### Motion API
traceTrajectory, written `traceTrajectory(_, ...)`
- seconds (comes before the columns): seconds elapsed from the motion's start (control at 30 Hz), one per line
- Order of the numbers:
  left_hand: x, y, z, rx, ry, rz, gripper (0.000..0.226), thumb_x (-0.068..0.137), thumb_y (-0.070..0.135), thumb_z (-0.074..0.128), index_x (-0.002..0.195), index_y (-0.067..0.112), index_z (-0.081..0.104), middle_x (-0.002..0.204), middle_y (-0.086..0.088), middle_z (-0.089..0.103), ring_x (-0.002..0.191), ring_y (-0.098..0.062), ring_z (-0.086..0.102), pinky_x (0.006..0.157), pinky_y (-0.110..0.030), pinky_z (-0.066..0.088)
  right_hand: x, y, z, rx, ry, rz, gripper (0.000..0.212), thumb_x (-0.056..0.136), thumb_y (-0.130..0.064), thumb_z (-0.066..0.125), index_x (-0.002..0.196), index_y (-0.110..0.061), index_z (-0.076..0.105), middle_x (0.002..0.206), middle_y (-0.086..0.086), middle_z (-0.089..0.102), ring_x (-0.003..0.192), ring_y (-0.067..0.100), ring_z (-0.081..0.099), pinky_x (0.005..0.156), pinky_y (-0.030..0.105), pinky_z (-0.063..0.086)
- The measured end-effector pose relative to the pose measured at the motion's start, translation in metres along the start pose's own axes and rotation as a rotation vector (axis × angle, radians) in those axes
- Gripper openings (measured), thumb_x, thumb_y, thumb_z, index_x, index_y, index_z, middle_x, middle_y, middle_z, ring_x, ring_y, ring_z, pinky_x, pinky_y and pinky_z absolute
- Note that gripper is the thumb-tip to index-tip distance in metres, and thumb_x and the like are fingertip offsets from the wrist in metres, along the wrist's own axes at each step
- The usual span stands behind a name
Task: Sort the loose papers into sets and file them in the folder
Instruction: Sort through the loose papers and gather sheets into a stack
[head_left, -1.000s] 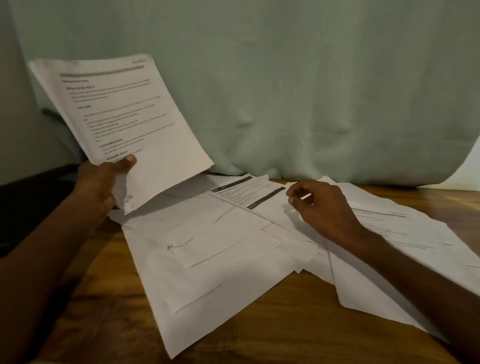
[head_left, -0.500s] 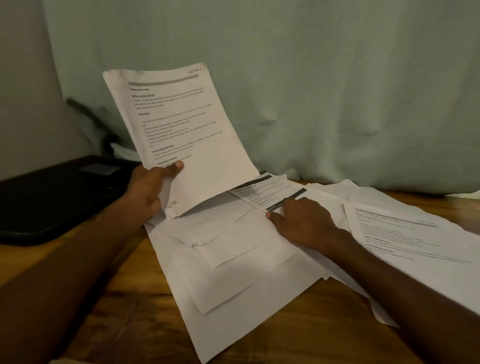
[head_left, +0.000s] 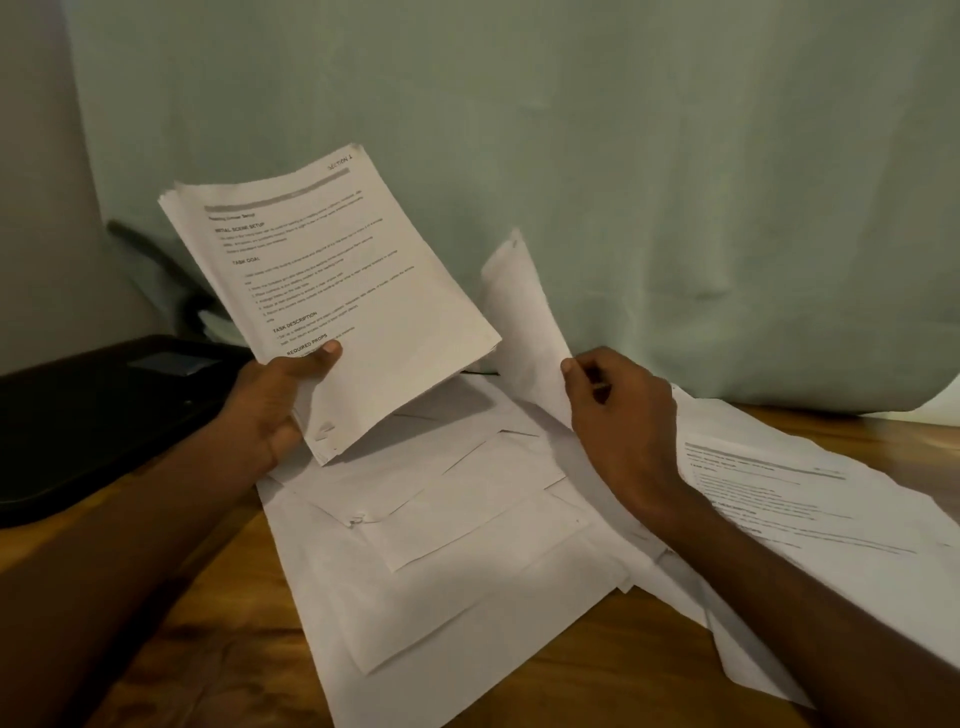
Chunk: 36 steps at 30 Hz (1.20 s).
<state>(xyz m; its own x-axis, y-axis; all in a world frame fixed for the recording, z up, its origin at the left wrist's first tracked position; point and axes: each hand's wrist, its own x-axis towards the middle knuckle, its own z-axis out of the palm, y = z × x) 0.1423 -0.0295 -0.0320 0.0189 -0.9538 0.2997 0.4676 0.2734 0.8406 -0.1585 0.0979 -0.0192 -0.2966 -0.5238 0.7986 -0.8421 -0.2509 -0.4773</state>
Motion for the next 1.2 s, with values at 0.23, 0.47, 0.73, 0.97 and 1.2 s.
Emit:
traceTrajectory(0.23, 0.001, 0.002, -0.005, -0.008, 0.038, -0.016, 0.053, 0.08, 0.011, 0.081, 0.13, 0.021, 0.067, 0.123, 0.002, 0.074, 0.115, -0.022, 0.069, 0.098, -0.045, 0.055, -0.017, -0.008, 0.009, -0.49, -0.489, -0.152, 0.021, 0.099, -0.024, 0.061, 0.117, -0.019, 0.07, 0.115, 0.001, 0.072, 0.095, 0.021, 0.066, 0.072, 0.028, 0.048)
traceTrajectory(0.47, 0.012, 0.005, -0.02, -0.009, 0.176, -0.064, 0.046, 0.079, 0.014, 0.086, 0.122, 0.022, 0.072, 0.116, 0.003, 0.076, 0.109, -0.023, 0.072, 0.098, -0.05, 0.055, -0.013, 0.0, -0.001, -0.776, -0.498, -0.006, 0.015, 0.091, -0.021, 0.059, 0.105, -0.02, 0.063, 0.102, 0.002, 0.066, 0.084, 0.024, 0.059, 0.069, 0.03, 0.038)
traceTrajectory(0.73, 0.004, 0.012, -0.015, -0.006, 0.283, -0.036, 0.042, 0.081, 0.011, 0.085, 0.119, 0.02, 0.071, 0.113, 0.003, 0.076, 0.105, -0.021, 0.072, 0.097, -0.045, 0.057, -0.013, -0.012, -0.004, -0.88, -0.68, 0.006, 0.032, 0.093, -0.031, 0.06, 0.122, -0.019, 0.056, 0.119, 0.003, 0.059, 0.11, 0.025, 0.06, 0.084, 0.036, 0.045)
traceTrajectory(0.97, -0.003, 0.016, -0.01, -0.018, 0.322, -0.02, 0.037, 0.087, 0.01, 0.08, 0.119, 0.021, 0.067, 0.105, 0.006, 0.072, 0.097, -0.017, 0.068, 0.071, -0.033, 0.056, 0.001, -0.044, 0.056, -0.368, -0.753, -0.221, 0.043, 0.092, -0.015, 0.052, 0.133, -0.023, 0.06, 0.135, -0.001, 0.061, 0.126, 0.023, 0.055, 0.103, 0.041, 0.045)
traceTrajectory(1.2, 0.0, 0.02, -0.016, -0.061, 0.388, 0.029, 0.045, 0.088, 0.013, 0.08, 0.13, 0.017, 0.063, 0.11, 0.007, 0.071, 0.093, -0.013, 0.069, 0.055, -0.021, 0.055, 0.024, -0.049, 0.149, -0.331, -0.95, -0.017, 0.091, 0.085, -0.082, 0.048, 0.15, -0.019, 0.04, 0.153, 0.005, 0.045, 0.136, 0.028, 0.046, 0.11, 0.049, 0.039)
